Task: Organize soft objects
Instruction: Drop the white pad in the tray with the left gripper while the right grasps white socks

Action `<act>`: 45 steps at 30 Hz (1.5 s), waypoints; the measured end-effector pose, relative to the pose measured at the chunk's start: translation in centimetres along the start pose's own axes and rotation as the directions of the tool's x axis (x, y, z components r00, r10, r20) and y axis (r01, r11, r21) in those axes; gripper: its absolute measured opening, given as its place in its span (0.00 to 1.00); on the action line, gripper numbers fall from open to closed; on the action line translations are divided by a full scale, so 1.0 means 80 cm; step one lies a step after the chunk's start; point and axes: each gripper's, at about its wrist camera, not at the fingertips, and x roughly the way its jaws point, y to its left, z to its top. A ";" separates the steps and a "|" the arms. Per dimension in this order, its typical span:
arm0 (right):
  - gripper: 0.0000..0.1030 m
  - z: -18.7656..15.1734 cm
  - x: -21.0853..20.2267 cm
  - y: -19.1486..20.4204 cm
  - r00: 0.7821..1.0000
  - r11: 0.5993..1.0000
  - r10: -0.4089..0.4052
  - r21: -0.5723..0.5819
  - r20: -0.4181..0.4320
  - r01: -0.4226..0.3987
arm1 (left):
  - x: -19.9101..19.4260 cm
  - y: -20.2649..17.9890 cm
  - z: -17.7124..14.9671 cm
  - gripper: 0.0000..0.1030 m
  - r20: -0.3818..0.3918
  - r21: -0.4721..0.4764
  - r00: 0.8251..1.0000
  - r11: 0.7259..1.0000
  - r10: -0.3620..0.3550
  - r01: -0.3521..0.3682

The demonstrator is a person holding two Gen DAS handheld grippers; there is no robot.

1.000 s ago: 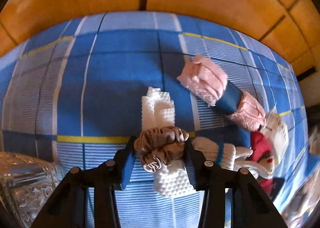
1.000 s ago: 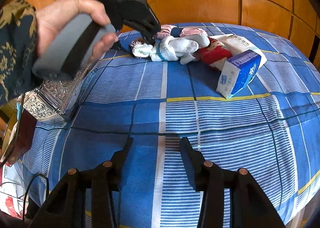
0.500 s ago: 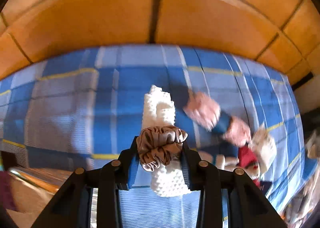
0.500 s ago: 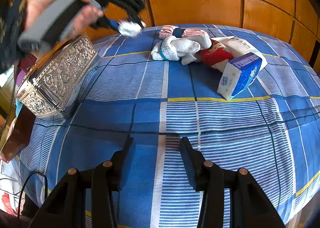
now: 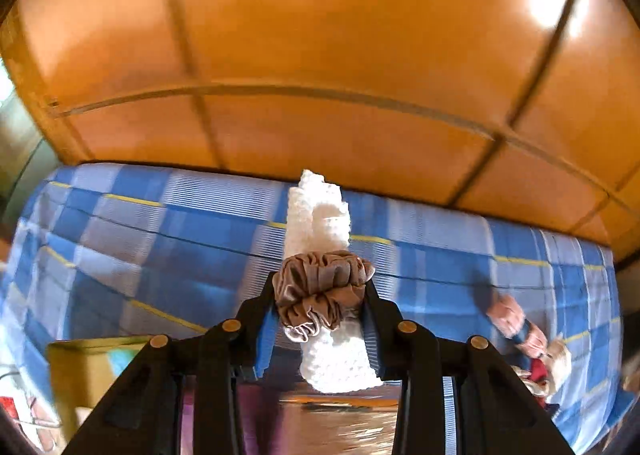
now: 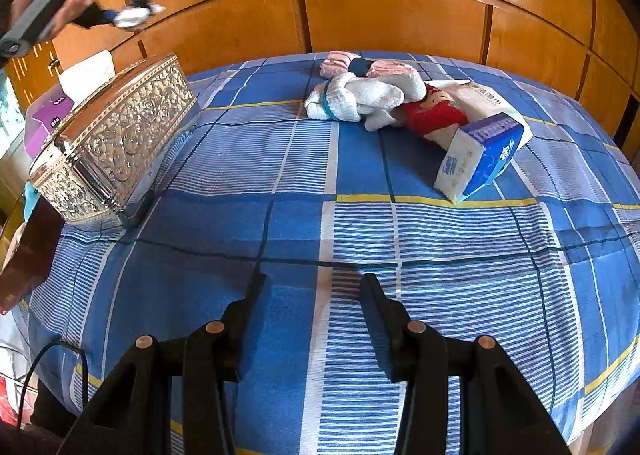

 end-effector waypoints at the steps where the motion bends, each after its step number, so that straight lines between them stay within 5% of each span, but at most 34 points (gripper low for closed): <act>1: 0.45 0.000 0.000 0.001 1.000 1.000 -0.002 -0.003 0.000 0.002 | -0.007 0.019 0.000 0.36 0.009 -0.013 1.000 1.000 0.010 -0.010; 7: 0.45 0.000 -0.001 0.004 1.000 1.000 -0.016 -0.019 -0.004 0.016 | -0.035 0.123 -0.023 0.36 0.042 -0.083 0.998 0.996 0.042 -0.038; 15: 0.45 0.000 -0.002 0.006 0.999 0.999 -0.033 -0.036 -0.009 0.033 | -0.042 0.238 -0.107 0.36 0.039 -0.185 0.998 0.982 0.045 -0.037; 22: 0.45 0.005 0.000 0.008 0.999 0.998 -0.036 -0.060 -0.039 0.033 | -0.016 0.270 -0.189 0.36 0.003 -0.205 1.000 0.978 0.029 -0.028; 27: 0.45 0.026 0.001 -0.002 0.994 0.996 0.031 -0.080 -0.105 -0.040 | -0.008 0.294 -0.237 0.36 0.007 -0.235 1.000 0.972 0.030 -0.028; 37: 0.45 0.128 0.007 -0.013 0.999 0.954 -0.049 -0.297 -0.013 0.043 | 0.007 0.350 -0.312 0.37 -0.045 -0.328 0.997 0.941 0.067 -0.078; 41: 0.45 0.167 0.039 -0.011 0.994 0.923 -0.109 -0.375 -0.029 0.090 | 0.013 0.356 -0.324 0.45 -0.054 -0.342 0.997 0.937 0.057 -0.072; 43: 0.45 0.181 0.055 -0.008 0.990 0.899 -0.137 -0.425 -0.036 0.109 | 0.010 0.356 -0.327 0.67 -0.045 -0.354 0.998 0.933 0.051 -0.064; 45: 0.45 0.188 0.069 -0.002 0.985 0.871 -0.165 -0.476 -0.043 0.125 | 0.005 0.353 -0.330 0.69 -0.037 -0.353 0.997 0.933 0.067 -0.076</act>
